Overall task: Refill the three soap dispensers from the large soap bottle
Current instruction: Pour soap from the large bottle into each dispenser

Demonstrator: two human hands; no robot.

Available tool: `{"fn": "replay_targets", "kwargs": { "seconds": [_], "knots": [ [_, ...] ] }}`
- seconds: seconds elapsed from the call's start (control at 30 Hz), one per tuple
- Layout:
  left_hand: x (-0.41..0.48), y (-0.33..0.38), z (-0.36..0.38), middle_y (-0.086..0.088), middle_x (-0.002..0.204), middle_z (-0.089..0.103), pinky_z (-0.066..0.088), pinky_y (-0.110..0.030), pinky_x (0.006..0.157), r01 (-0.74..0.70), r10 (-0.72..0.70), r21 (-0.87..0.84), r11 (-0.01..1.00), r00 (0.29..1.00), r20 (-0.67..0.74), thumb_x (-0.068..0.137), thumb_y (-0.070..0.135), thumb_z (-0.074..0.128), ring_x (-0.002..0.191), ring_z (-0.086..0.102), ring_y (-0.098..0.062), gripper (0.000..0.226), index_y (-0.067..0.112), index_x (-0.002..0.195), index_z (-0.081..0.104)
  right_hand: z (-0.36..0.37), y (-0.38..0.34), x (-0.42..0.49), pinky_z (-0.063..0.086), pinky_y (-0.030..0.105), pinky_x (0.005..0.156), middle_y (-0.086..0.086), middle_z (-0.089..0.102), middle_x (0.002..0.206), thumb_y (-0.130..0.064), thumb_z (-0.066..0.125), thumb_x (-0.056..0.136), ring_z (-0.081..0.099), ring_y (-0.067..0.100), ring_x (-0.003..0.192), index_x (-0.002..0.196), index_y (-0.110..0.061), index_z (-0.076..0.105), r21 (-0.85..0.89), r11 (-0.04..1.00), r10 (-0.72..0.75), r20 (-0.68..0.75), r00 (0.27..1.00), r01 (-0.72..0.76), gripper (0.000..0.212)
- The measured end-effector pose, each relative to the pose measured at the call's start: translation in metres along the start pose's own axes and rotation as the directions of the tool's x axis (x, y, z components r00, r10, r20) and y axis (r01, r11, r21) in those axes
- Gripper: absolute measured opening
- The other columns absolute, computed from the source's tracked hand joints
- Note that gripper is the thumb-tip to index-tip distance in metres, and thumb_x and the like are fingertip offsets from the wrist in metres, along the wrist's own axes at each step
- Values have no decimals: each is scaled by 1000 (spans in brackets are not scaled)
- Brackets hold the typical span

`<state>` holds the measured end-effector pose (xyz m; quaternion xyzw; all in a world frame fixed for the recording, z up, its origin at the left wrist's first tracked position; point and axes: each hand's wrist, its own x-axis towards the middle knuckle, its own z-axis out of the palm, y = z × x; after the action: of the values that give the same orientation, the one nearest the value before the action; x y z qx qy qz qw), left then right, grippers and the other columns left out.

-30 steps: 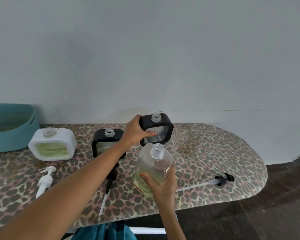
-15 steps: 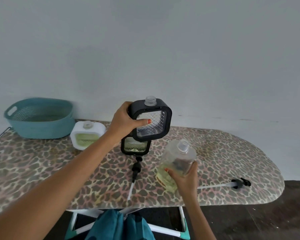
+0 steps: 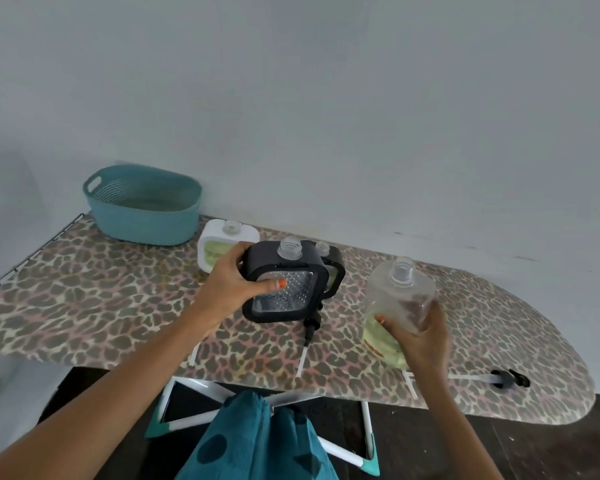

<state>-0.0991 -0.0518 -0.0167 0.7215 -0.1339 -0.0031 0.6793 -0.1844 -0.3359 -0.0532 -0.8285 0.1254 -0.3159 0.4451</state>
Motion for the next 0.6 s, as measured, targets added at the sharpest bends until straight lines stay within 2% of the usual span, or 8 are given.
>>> {"fn": "replay_targets", "kwargs": {
  "seconds": [0.1,0.17,0.27,0.37,0.43,0.5,0.6],
  "knots": [
    [-8,-9,-5,11,90,66,50,-9,65,10,-12,54,999,999,48,39,48,79,78,64,5,58,35,90,56,-9,-17,7,38,18,58,-7,60,89,-38,85,52,57,17,78,100,-29,49,-124,985,-117,15,993,118,60],
    [-12,-13,-6,10,90,67,51,-14,69,23,-28,75,997,997,75,39,49,79,80,64,2,60,34,93,55,-13,-26,11,37,17,61,-7,59,95,-34,86,53,55,16,83,108,-25,52,-211,956,-200,42,979,204,66],
    [-17,-16,-7,10,90,67,52,-14,69,34,-44,90,995,993,110,45,39,83,80,64,3,55,34,92,54,-15,-40,13,45,29,68,2,64,101,-35,86,53,53,15,85,118,-15,53,-354,875,-306,119,944,329,75],
    [-19,-16,-7,12,90,66,47,-6,66,10,-30,136,991,989,146,55,22,86,80,63,6,50,37,90,54,-15,-51,17,42,29,65,9,68,99,-30,88,51,54,16,78,114,-12,56,-421,771,-444,182,877,477,73],
    [-21,-17,-8,6,93,68,50,-13,73,11,-34,136,991,985,170,57,18,85,83,65,-1,48,31,94,57,-14,-58,18,42,28,64,11,69,96,-28,89,49,60,22,75,110,-9,58,-443,705,-514,217,829,554,71],
    [-22,-16,-9,1,96,69,51,-16,78,19,-44,130,991,981,189,58,17,85,87,65,-6,50,23,100,59,-13,-63,19,44,29,63,12,69,93,-32,87,52,65,28,75,107,-5,61,-454,639,-576,253,777,621,67],
    [-24,-16,-10,6,94,69,48,-6,69,39,-63,117,992,976,209,57,17,85,83,64,1,50,24,99,59,-10,-71,20,50,36,65,12,70,93,-44,73,61,67,31,77,103,-2,64,-458,553,-620,332,711,696,60]
  ]
}}
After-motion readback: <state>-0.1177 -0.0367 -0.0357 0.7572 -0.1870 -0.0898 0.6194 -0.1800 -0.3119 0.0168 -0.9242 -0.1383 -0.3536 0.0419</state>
